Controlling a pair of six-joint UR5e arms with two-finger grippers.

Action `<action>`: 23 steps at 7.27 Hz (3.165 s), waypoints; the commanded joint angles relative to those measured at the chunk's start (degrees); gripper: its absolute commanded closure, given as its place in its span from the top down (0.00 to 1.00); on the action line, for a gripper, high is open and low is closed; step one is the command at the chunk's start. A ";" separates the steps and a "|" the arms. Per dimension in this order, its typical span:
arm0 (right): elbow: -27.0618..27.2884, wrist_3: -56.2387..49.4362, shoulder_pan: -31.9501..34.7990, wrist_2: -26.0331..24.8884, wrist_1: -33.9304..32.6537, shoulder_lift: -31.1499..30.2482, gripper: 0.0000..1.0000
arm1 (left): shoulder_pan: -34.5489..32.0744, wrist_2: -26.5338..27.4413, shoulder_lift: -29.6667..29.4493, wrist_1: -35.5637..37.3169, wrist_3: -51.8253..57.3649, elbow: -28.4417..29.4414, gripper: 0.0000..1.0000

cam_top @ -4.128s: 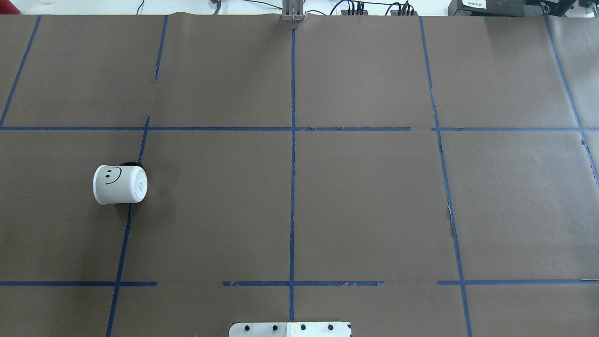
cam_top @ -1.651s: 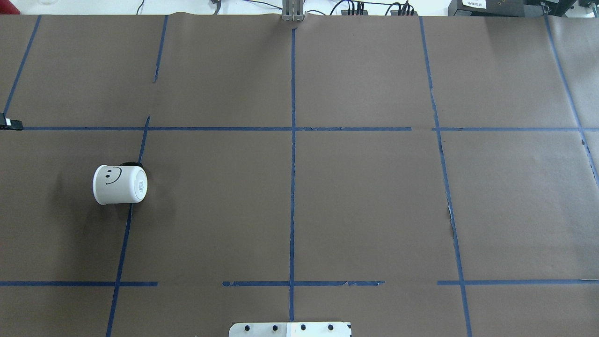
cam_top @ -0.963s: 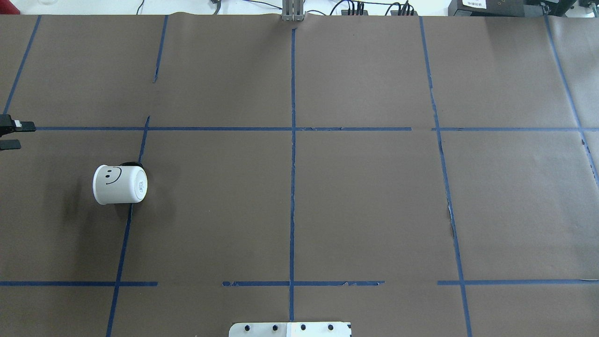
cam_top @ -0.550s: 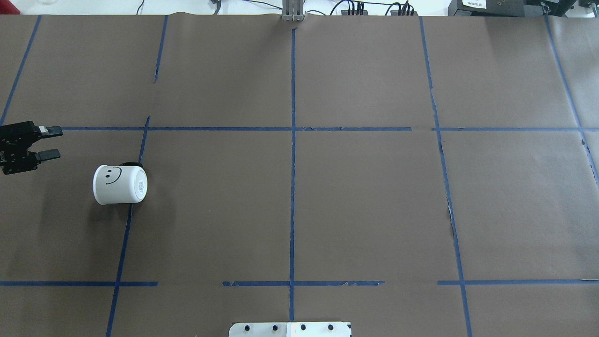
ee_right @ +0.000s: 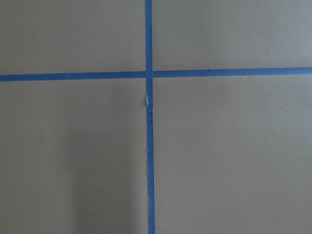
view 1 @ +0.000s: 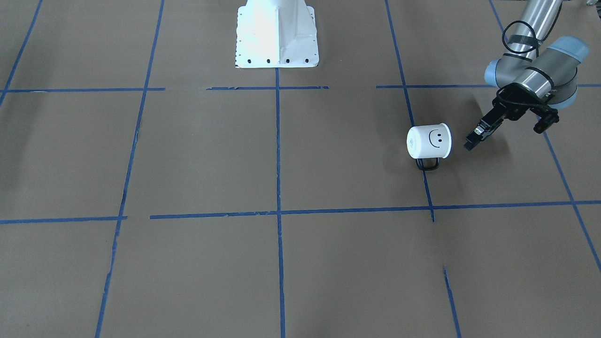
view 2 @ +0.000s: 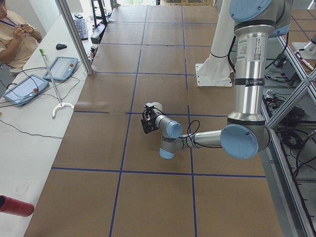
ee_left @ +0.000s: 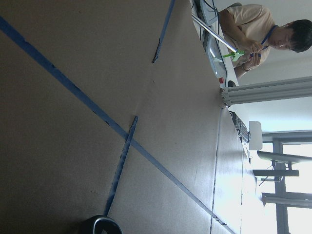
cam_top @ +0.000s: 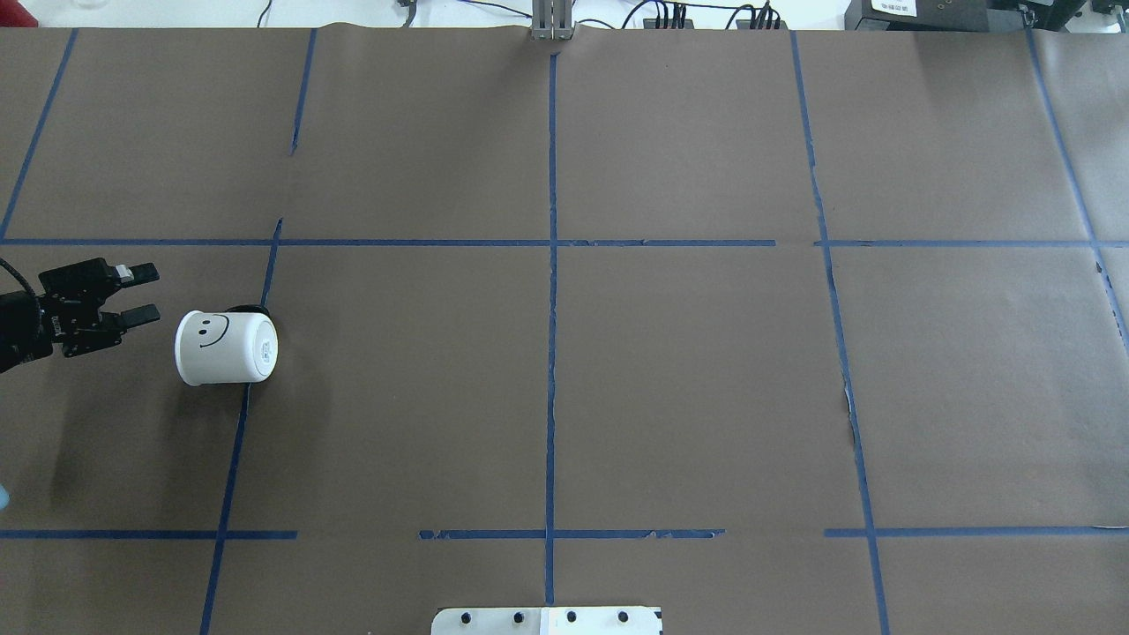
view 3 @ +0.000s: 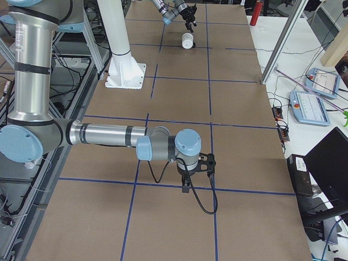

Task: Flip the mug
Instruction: 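Move the left gripper toward the open end of the sideways white mug, then close the left gripper on the rim of the white mug, then lift the mug with the left gripper and carry it toward the table center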

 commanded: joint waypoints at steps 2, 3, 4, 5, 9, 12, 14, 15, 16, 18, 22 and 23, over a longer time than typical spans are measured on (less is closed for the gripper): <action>0.00 0.00 0.00 0.00 0.00 0.00 1.00 | 2.71 -2.96 -1.81 -7.10 -0.51 1.99 0.95; 0.00 0.00 0.00 0.00 0.00 0.00 1.00 | 2.72 -6.73 -1.56 -9.03 1.32 3.73 0.95; 0.00 0.00 0.00 0.00 0.00 0.00 1.00 | 2.72 -6.85 -1.82 -9.05 5.43 5.23 0.95; 0.00 0.00 0.00 0.00 0.00 0.00 1.00 | 2.72 -7.98 -2.35 -9.05 5.47 5.59 0.95; 0.00 0.00 0.00 0.00 0.00 0.00 1.00 | 2.72 -7.73 -8.48 -9.14 5.47 8.13 0.95; 0.00 0.00 0.00 0.00 0.00 0.00 1.00 | 2.72 -7.82 -8.94 -9.14 5.47 9.02 0.86; 0.00 0.00 0.00 0.00 0.00 0.00 1.00 | 2.54 -7.91 -8.77 -9.14 5.38 8.93 0.00; 0.00 0.00 0.00 0.00 0.00 0.00 1.00 | 2.54 -7.82 -8.33 -9.14 5.64 8.85 0.00; 0.00 0.00 0.00 0.00 0.00 0.00 1.00 | 2.37 -7.82 -8.07 -9.05 5.82 8.06 0.00; 0.00 0.00 0.00 0.00 0.00 0.00 1.00 | 2.19 -7.56 -7.89 -3.30 5.38 3.17 0.00; 0.09 0.09 0.00 0.00 0.00 0.00 1.00 | 2.18 -3.46 -9.62 46.01 5.90 -23.10 0.00; 0.00 0.00 0.00 0.00 0.00 0.00 1.00 | 2.45 -2.64 -16.95 59.28 6.26 -23.58 0.00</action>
